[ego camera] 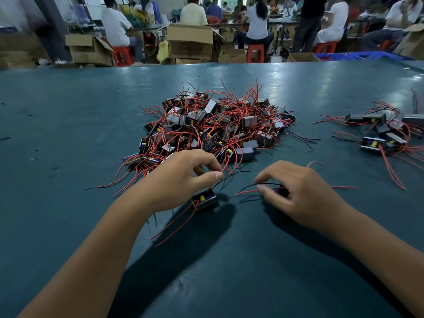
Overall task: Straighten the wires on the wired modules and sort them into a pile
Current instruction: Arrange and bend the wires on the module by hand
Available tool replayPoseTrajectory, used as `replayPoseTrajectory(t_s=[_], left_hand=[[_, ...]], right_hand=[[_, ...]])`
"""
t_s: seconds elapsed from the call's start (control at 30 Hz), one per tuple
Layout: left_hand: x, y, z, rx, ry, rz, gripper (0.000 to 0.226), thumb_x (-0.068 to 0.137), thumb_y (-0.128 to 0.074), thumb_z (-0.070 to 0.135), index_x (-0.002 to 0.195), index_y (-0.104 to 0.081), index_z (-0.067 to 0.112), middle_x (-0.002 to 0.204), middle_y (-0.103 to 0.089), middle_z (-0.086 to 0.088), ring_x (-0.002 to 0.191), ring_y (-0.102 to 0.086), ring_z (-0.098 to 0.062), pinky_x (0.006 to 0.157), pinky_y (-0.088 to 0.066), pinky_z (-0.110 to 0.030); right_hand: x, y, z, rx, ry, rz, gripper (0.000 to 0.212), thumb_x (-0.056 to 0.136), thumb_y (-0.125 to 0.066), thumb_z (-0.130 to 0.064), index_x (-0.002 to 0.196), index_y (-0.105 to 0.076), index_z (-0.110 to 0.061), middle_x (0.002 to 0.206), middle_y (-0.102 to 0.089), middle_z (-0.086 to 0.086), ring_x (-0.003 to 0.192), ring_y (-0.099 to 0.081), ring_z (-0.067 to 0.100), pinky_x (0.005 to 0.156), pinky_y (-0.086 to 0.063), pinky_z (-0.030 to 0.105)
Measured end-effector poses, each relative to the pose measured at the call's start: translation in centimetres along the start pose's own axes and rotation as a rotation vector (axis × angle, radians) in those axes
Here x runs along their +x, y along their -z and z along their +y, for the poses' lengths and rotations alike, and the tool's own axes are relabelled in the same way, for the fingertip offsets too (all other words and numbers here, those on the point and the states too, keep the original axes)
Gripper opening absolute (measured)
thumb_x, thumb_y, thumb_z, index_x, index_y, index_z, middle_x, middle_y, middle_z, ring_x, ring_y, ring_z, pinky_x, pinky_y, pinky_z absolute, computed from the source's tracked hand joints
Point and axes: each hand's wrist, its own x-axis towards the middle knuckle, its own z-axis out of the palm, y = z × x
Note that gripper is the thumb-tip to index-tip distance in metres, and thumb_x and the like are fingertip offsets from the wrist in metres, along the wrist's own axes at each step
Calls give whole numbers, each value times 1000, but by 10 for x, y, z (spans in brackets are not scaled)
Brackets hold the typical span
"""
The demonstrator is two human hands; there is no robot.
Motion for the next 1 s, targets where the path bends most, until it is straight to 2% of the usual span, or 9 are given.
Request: replayPoseTrajectory(t_s=[0.07, 0.13, 0.23, 0.37, 0.47, 0.6, 0.73, 0.83, 1.0], left_hand=[[0, 2, -2, 6, 18, -13, 12, 96, -63, 35, 90, -68, 27, 91, -62, 13, 79, -56, -2, 73, -46, -22], [0, 3, -3, -6, 41, -30, 14, 97, -61, 37, 89, -69, 28, 87, -65, 13, 76, -58, -1, 71, -47, -24], [0, 4, -3, -33, 68, -44, 17, 100, -57, 34, 89, -69, 27, 81, -71, 14, 72, -63, 0, 67, -48, -22], [3, -1, -4, -49, 81, -25, 18, 103, -54, 24, 91, -67, 22, 88, -74, 12, 82, -70, -2, 74, -52, -26], [4, -3, -6, -47, 77, -12, 17, 102, -55, 23, 90, -67, 22, 87, -74, 14, 79, -69, 0, 71, -49, -22], [3, -4, -5, -13, 36, -20, 11, 99, -61, 27, 90, -67, 27, 83, -72, 10, 76, -66, -4, 72, -52, -26], [2, -4, -1, -32, -23, -99, 5, 95, -68, 26, 91, -69, 29, 81, -69, 9, 71, -61, -4, 63, -44, -13], [2, -9, 3, -51, -38, -162, 5, 94, -69, 27, 90, -71, 25, 80, -70, 4, 70, -60, -10, 62, -46, -19], [4, -22, 7, -2, -26, -174, 8, 96, -67, 28, 91, -71, 24, 75, -69, 5, 63, -55, -7, 61, -43, -23]], right_hand=[[1, 2, 0, 96, -96, 83, 20, 90, -62, -29, 107, -67, -19, 117, -65, -6, 110, -58, 9, 97, -42, 22], [1, 4, 1, 119, -87, 23, 31, 90, -62, -33, 120, -64, -25, 140, -51, -11, 132, -42, 2, 109, -27, 11], [0, 0, 0, 99, -6, -118, 40, 93, -63, -34, 132, -58, -26, 151, -40, -13, 142, -29, 1, 115, -21, 15], [0, -1, -1, 99, -2, -129, 37, 93, -65, -30, 128, -61, -21, 140, -51, -8, 135, -39, 6, 113, -26, 17], [0, 2, -1, 78, 12, -30, 22, 93, -65, -25, 112, -68, -17, 120, -61, -5, 119, -51, 11, 104, -37, 22], [1, 4, -5, -32, 80, 88, 12, 90, -65, -22, 97, -69, -14, 99, -60, -2, 99, -53, 13, 92, -37, 16], [-2, -4, -6, -75, 83, -65, 22, 91, -67, -27, 109, -69, -14, 102, -67, -2, 99, -61, 15, 88, -48, 28], [-1, -9, -8, -117, 56, -127, 24, 89, -72, -25, 110, -69, -14, 103, -69, 0, 98, -63, 21, 84, -54, 39], [5, -13, -14, -100, 104, -162, 15, 91, -70, -21, 103, -69, -12, 93, -65, 3, 90, -59, 25, 75, -50, 38]])
